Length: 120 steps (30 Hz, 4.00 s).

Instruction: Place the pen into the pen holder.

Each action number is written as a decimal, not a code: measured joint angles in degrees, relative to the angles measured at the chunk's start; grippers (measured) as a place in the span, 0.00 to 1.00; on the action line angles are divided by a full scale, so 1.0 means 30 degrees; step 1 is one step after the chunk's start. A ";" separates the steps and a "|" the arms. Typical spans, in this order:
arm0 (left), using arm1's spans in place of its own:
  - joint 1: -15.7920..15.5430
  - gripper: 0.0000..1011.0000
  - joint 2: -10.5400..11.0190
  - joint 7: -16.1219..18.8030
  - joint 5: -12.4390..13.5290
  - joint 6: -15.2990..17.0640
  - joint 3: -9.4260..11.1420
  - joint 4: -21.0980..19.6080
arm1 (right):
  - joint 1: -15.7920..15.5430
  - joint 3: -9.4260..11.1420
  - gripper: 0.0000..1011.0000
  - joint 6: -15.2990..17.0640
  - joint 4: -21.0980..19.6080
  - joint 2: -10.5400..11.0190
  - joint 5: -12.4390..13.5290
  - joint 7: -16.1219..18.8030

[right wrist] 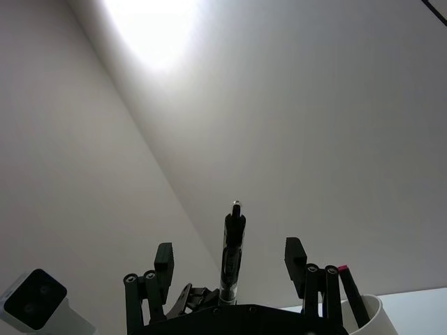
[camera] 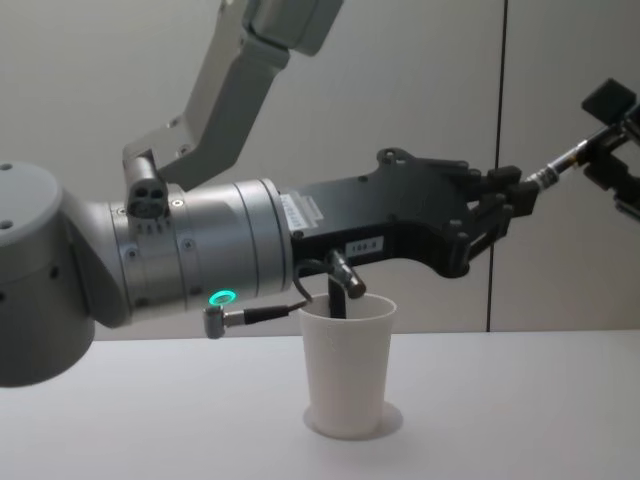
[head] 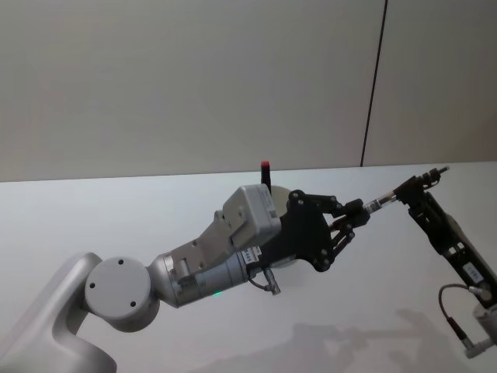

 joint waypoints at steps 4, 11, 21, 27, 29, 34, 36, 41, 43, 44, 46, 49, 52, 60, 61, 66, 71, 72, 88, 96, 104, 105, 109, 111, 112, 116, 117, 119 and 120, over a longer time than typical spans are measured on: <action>0.0000 0.13 0.0001 -0.0002 0.0000 0.0000 -0.0001 0.0000 | -0.0024 -0.0049 0.99 -0.0264 0.0015 -0.0018 0.0062 0.0043; 0.0000 0.13 0.0000 -0.0001 0.0000 -0.0001 -0.0001 0.0000 | -0.0173 -0.0104 0.99 -0.0890 0.0008 -0.0007 0.0161 0.0307; 0.0000 0.13 0.0000 -0.0001 0.0000 0.0000 -0.0001 0.0001 | -0.0474 -0.0111 0.99 -0.1563 -0.0194 0.0120 0.0382 0.0563; 0.0000 0.13 0.0000 -0.0001 0.0000 0.0000 -0.0001 0.0000 | -0.0590 -0.0091 0.99 -0.1903 -0.0239 0.0169 0.0571 0.0525; 0.0000 0.13 0.0001 -0.0001 0.0000 0.0000 0.0000 0.0000 | -0.0606 -0.0085 0.99 -0.2004 -0.0238 0.0180 0.0653 0.0464; 0.0000 0.13 0.0000 -0.0001 0.0001 0.0000 0.0000 0.0000 | -0.0606 -0.0076 0.99 -0.2172 -0.0188 0.0184 0.0808 0.0341; 0.0000 0.13 0.0001 -0.0001 0.0001 0.0000 -0.0001 0.0001 | -0.0594 -0.0075 0.99 -0.2201 -0.0163 0.0183 0.0846 0.0314; 0.0000 0.13 0.0000 -0.0001 0.0000 0.0000 -0.0001 0.0001 | -0.0520 -0.0121 0.99 -0.2240 -0.0067 0.0149 0.0942 0.0256; 0.0000 0.13 0.0000 -0.0001 0.0000 0.0000 -0.0001 0.0000 | -0.0489 -0.0139 0.99 -0.2241 -0.0034 0.0130 0.0958 0.0240; 0.0000 0.13 0.0001 0.0000 0.0001 0.0000 0.0000 0.0000 | -0.0445 -0.0167 0.99 -0.2240 0.0001 0.0103 0.0963 0.0223; 0.0000 0.13 0.0000 -0.0001 0.0000 0.0000 -0.0001 0.0000 | -0.0385 -0.0207 0.99 -0.2219 0.0051 0.0070 0.0963 0.0197; 0.0000 0.13 0.0001 -0.0001 0.0001 0.0000 -0.0002 0.0000 | -0.0319 -0.0255 0.99 -0.2189 0.0106 0.0029 0.0962 0.0174; 0.0000 0.13 0.0001 -0.0001 0.0000 0.0000 0.0000 0.0000 | -0.0243 -0.0304 0.96 -0.2153 0.0169 -0.0013 0.0957 0.0140; 0.0000 0.13 0.0001 -0.0001 0.0000 0.0000 -0.0001 0.0001 | -0.0038 -0.0470 0.75 -0.2033 0.0325 -0.0138 0.0888 0.0086; 0.0000 0.13 0.0001 -0.0001 0.0000 0.0000 -0.0001 0.0000 | -0.0024 -0.0482 0.72 -0.2029 0.0335 -0.0143 0.0880 0.0083; 0.0000 0.13 0.0001 -0.0001 0.0000 0.0000 -0.0001 0.0000 | 0.0044 -0.0553 0.59 -0.2014 0.0377 -0.0184 0.0839 0.0077; 0.0000 0.13 0.0001 -0.0001 0.0000 0.0000 -0.0001 0.0001 | 0.0102 -0.0612 0.40 -0.2012 0.0390 -0.0210 0.0820 0.0077; 0.0000 0.13 0.0001 -0.0001 0.0000 0.0000 -0.0001 0.0001 | 0.0106 -0.0621 0.40 -0.2013 0.0389 -0.0211 0.0818 0.0077; 0.0000 0.13 0.0000 -0.0001 0.0000 0.0000 0.0000 -0.0001 | 0.0104 -0.0707 0.13 -0.2160 0.0288 -0.0162 0.0779 -0.0045; 0.0000 0.18 0.0001 0.0000 0.0000 -0.0001 -0.0001 0.0000 | 0.0068 -0.0719 0.13 -0.2248 0.0213 -0.0085 0.0742 -0.0178; -0.0001 0.44 0.0000 0.0001 0.0001 0.0000 0.0000 -0.0001 | 0.0055 -0.0731 0.13 -0.2308 0.0178 -0.0033 0.0728 -0.0226; 0.0000 0.46 0.0001 0.0001 0.0001 0.0000 -0.0001 0.0000 | 0.0050 -0.0733 0.13 -0.2320 0.0171 -0.0025 0.0723 -0.0239; 0.0000 0.59 0.0000 0.0001 0.0000 0.0000 -0.0001 0.0000 | 0.0046 -0.0740 0.13 -0.2377 0.0150 0.0002 0.0666 -0.0272; -0.0001 0.66 0.0001 0.0001 0.0001 0.0000 0.0000 0.0000 | 0.0045 -0.0743 0.13 -0.2448 0.0132 0.0029 0.0561 -0.0299; 0.0000 0.69 0.0000 0.0001 0.0001 -0.0001 -0.0001 -0.0001 | 0.0046 -0.0744 0.13 -0.2475 0.0128 0.0035 0.0518 -0.0306; 0.0000 0.81 0.0001 0.0001 0.0001 0.0000 -0.0001 -0.0001 | 0.0063 -0.0747 0.13 -0.2634 0.0101 0.0098 0.0174 -0.0351; 0.0000 0.83 0.0000 0.0001 0.0001 0.0000 -0.0001 0.0000 | 0.0070 -0.0746 0.13 -0.2665 0.0094 0.0113 0.0098 -0.0361; 0.0000 0.90 0.0000 0.0001 0.0000 0.0000 -0.0002 0.0000 | 0.0098 -0.0732 0.13 -0.2796 0.0078 0.0170 -0.0170 -0.0399; 0.0000 0.90 0.0000 0.0001 0.0000 0.0000 -0.0001 0.0000 | 0.0123 -0.0716 0.13 -0.2886 0.0071 0.0207 -0.0344 -0.0422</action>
